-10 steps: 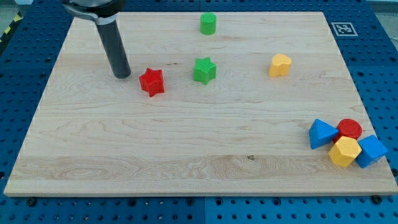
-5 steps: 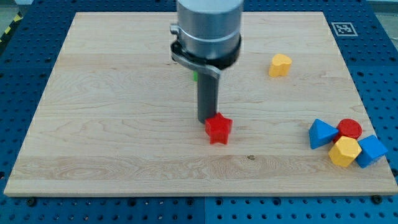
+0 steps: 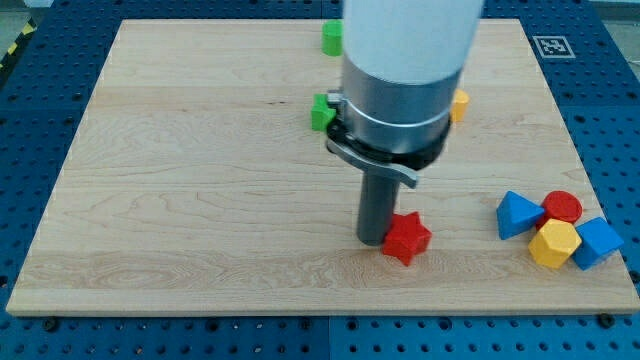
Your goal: Slide the red star into the blue triangle
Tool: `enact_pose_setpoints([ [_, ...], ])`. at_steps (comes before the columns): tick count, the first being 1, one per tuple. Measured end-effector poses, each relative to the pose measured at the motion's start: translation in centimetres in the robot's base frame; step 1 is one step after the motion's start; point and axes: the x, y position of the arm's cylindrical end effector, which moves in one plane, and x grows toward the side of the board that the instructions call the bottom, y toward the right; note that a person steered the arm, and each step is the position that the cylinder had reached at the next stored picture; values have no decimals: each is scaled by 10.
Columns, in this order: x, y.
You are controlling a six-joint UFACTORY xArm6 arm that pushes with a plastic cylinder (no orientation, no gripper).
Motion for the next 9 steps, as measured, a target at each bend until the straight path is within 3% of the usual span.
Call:
enact_pose_setpoints([
  [1, 7, 30],
  [4, 47, 47],
  [6, 44, 83],
  [9, 21, 82],
])
